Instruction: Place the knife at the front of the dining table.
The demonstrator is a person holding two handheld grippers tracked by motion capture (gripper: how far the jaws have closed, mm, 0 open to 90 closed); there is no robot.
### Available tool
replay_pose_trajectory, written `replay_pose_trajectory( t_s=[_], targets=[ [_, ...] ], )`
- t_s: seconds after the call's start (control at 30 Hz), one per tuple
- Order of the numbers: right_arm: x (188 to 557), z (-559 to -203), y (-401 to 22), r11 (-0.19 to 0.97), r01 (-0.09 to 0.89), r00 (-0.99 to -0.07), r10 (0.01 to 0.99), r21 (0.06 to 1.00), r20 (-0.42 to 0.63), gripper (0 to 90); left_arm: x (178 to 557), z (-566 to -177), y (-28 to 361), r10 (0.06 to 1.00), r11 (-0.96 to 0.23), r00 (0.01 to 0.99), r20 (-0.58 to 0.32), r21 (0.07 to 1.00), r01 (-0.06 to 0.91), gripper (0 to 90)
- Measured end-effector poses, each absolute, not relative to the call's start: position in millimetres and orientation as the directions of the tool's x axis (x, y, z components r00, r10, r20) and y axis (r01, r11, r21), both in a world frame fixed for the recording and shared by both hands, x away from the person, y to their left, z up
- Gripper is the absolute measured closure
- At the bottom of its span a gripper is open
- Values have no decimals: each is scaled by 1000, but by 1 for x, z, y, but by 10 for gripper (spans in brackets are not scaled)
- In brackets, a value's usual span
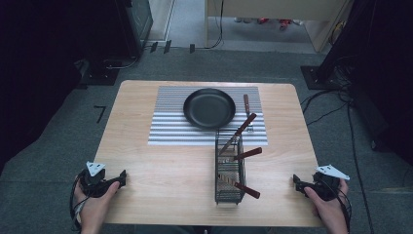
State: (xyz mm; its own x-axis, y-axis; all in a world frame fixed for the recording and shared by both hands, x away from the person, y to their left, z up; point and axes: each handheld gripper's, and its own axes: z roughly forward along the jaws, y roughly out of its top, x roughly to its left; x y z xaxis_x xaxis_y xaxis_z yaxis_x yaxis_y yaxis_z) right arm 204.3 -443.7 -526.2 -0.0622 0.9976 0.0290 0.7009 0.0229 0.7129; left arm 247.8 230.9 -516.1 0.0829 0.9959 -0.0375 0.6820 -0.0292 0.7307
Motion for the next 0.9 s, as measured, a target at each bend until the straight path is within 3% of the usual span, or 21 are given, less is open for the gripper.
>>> replay_pose_trajectory(
  t_s=[0.07,0.47,0.7,0.9],
  targets=[
    [204,-526,-444,23,701,-62,998,713,29,23,251,-512,230,988,21,98,-118,733,679,127],
    [205,-526,-444,26,701,-66,997,713,28,23,274,-467,191,962,-11,223,-158,793,609,96],
    [205,-526,-444,27,700,-67,997,714,28,23,301,-443,140,913,-69,366,-180,817,572,97],
    [205,-526,-444,29,699,-70,997,714,28,23,315,-438,105,888,-87,422,-182,835,544,132]
  ],
)
